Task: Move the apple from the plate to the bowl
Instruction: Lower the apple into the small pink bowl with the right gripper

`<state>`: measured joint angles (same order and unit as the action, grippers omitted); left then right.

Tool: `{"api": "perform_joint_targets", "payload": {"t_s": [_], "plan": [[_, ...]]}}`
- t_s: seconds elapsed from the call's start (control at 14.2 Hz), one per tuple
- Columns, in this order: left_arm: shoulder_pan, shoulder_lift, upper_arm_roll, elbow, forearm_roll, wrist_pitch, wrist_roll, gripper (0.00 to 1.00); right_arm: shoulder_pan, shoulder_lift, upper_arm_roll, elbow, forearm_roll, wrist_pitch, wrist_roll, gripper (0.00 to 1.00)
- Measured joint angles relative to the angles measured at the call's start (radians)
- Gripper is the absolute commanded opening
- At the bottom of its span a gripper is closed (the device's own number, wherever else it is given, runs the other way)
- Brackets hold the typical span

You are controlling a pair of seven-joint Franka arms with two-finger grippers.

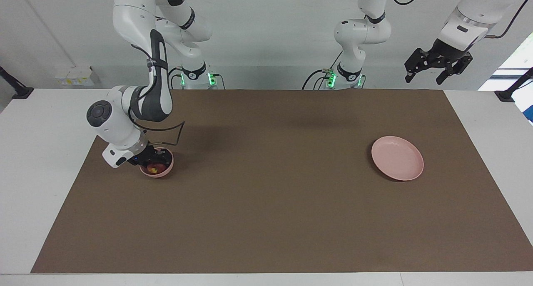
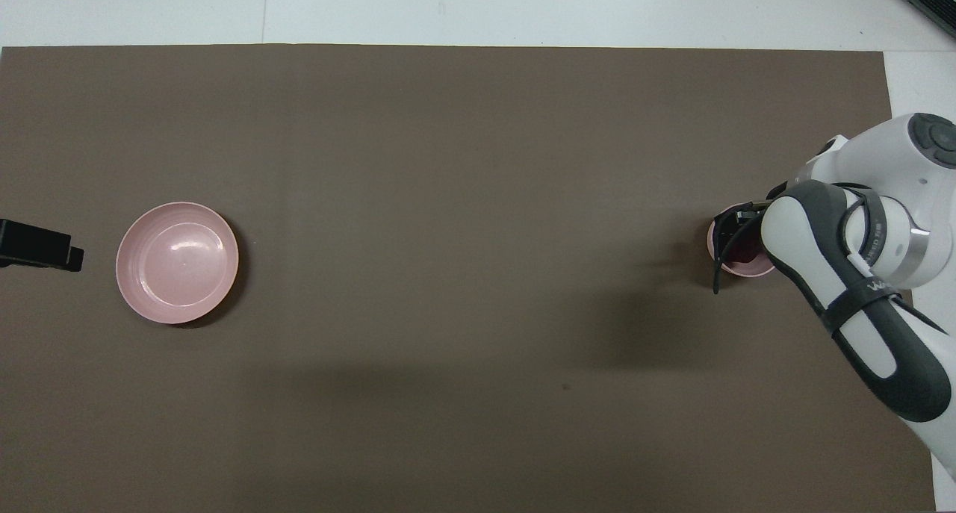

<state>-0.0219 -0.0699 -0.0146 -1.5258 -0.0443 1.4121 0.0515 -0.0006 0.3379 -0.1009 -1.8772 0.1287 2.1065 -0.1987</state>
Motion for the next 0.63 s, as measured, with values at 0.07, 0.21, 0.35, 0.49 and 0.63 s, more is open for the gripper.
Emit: {"api": "perform_joint_targets", "payload": {"t_s": [0.07,0.21,0.35,0.49,0.63], "plan": [[0.0,0.004,0.0,0.007,0.0,-0.002,0.0,1.0,0.0,0.0,0.0,0.0,0.0,0.0,0.0,1.0],[0.0,0.011,0.0,0.015,0.0,-0.006,0.0,1.0,-0.001,0.0,0.0,0.003,0.0,0.0,0.0,1.0],[-0.001,0.017,0.0,0.022,0.001,-0.009,0.0,1.0,-0.001,-0.002,0.0,0.012,0.0,0.0,0.0,1.0],[-0.001,0.018,0.0,0.029,0.001,-0.01,0.0,1.0,0.001,-0.017,0.0,0.023,0.0,-0.001,0.0,1.0],[-0.001,0.018,0.001,0.031,0.002,-0.01,0.0,1.0,0.004,-0.059,0.001,0.028,0.0,-0.014,0.001,1.0]]}}
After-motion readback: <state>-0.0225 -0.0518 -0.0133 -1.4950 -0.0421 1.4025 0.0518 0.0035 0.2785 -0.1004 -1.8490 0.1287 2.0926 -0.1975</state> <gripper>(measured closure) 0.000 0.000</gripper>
